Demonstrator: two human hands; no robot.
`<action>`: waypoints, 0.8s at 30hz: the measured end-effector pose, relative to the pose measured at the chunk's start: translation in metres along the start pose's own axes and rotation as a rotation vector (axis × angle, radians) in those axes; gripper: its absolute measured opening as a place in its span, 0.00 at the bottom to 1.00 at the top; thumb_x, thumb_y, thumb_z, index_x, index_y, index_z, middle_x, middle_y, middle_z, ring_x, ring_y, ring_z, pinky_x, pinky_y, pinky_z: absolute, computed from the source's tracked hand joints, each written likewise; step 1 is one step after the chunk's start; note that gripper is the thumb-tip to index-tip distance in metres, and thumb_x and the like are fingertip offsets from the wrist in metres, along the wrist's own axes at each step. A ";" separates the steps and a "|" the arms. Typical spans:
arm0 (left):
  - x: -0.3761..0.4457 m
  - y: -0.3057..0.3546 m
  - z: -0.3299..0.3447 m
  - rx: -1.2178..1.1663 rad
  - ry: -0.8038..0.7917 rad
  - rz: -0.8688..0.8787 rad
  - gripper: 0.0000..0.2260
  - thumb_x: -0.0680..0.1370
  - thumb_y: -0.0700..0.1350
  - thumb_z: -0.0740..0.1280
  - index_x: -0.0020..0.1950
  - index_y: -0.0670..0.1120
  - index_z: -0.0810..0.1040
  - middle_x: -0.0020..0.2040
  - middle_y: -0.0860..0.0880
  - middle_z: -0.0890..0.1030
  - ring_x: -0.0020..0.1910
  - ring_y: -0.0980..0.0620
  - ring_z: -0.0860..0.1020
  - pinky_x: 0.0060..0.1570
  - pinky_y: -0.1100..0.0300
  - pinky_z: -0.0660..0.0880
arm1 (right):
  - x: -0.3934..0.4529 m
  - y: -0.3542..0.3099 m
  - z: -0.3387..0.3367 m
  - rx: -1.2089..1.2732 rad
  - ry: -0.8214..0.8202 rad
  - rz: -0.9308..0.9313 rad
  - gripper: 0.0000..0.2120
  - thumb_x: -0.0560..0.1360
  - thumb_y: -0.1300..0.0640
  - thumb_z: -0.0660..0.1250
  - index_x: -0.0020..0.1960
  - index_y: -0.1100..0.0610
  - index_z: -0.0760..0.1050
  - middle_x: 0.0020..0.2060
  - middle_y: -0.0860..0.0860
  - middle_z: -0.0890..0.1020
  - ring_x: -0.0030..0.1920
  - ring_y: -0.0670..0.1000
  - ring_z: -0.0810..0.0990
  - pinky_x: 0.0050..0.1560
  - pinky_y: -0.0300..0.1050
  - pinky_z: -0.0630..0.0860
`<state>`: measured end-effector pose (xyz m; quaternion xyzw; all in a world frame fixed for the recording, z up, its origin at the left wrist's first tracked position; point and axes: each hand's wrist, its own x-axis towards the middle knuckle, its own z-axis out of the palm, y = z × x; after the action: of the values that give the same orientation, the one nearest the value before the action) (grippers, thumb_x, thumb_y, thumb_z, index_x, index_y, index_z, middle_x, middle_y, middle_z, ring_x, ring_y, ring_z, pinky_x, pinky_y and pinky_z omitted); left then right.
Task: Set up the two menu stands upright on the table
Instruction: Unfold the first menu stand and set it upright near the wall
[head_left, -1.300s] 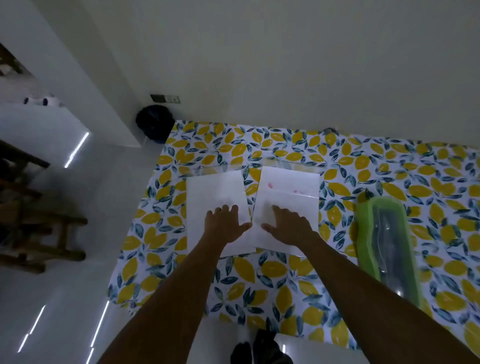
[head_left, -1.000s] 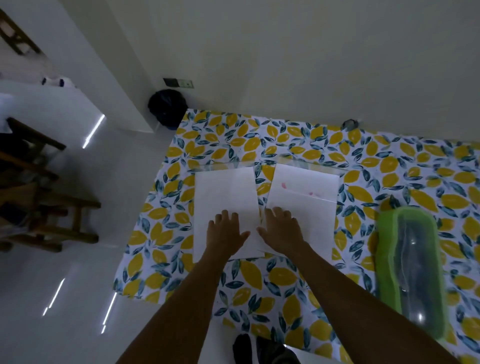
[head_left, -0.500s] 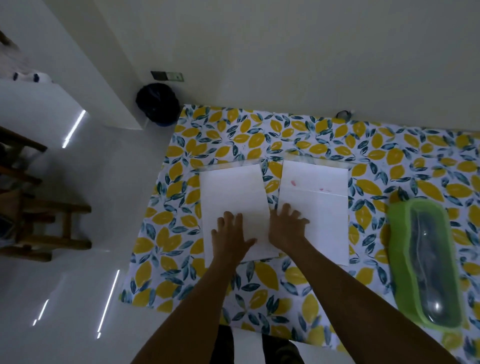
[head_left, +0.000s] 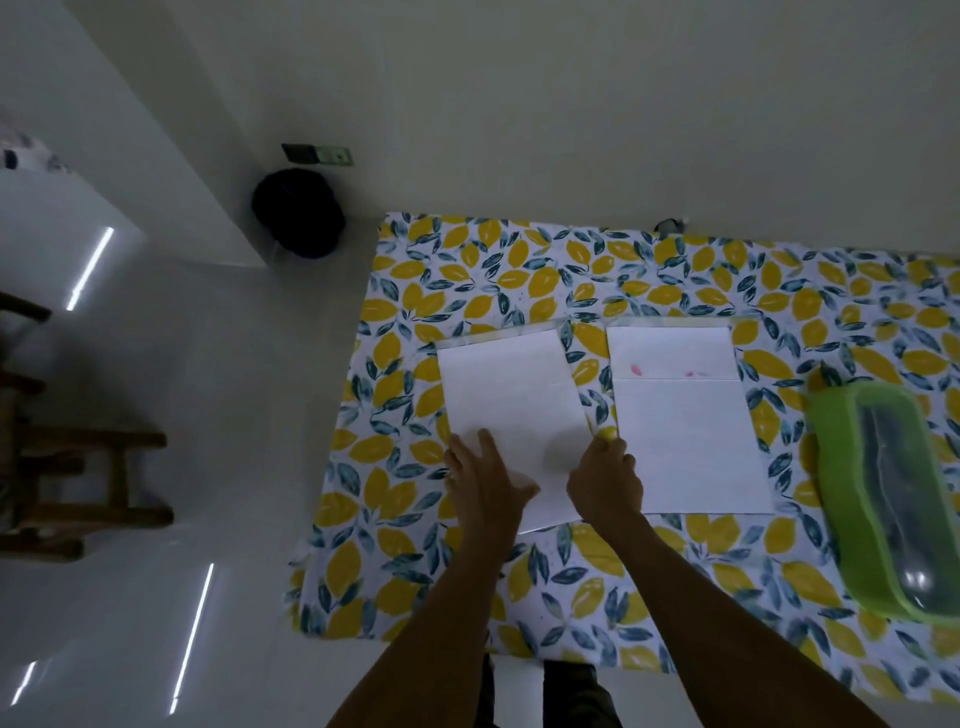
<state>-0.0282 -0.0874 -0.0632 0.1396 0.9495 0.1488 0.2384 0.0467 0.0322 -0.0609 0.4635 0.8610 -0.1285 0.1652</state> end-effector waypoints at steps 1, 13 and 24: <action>-0.001 0.001 0.000 -0.009 0.005 -0.027 0.52 0.63 0.63 0.78 0.77 0.46 0.54 0.75 0.33 0.53 0.73 0.32 0.56 0.67 0.40 0.67 | 0.000 0.000 -0.001 0.068 -0.012 0.029 0.28 0.75 0.57 0.63 0.72 0.66 0.61 0.61 0.62 0.71 0.60 0.63 0.74 0.55 0.54 0.77; 0.009 -0.052 -0.035 -0.228 0.209 0.098 0.16 0.76 0.30 0.60 0.63 0.38 0.76 0.54 0.39 0.80 0.53 0.40 0.78 0.48 0.57 0.71 | -0.012 0.061 -0.019 0.708 -0.151 -0.046 0.21 0.75 0.66 0.63 0.65 0.50 0.77 0.61 0.55 0.81 0.58 0.60 0.80 0.55 0.56 0.79; -0.034 -0.076 -0.066 -0.631 0.106 0.274 0.13 0.77 0.29 0.64 0.57 0.40 0.83 0.57 0.40 0.82 0.56 0.44 0.81 0.48 0.67 0.76 | -0.053 0.094 -0.066 1.312 -0.209 -0.210 0.15 0.75 0.68 0.70 0.60 0.59 0.82 0.50 0.57 0.85 0.45 0.48 0.86 0.40 0.38 0.82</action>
<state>-0.0470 -0.1831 -0.0205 0.1772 0.8402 0.4727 0.1982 0.1426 0.0673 0.0145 0.3669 0.6246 -0.6846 -0.0815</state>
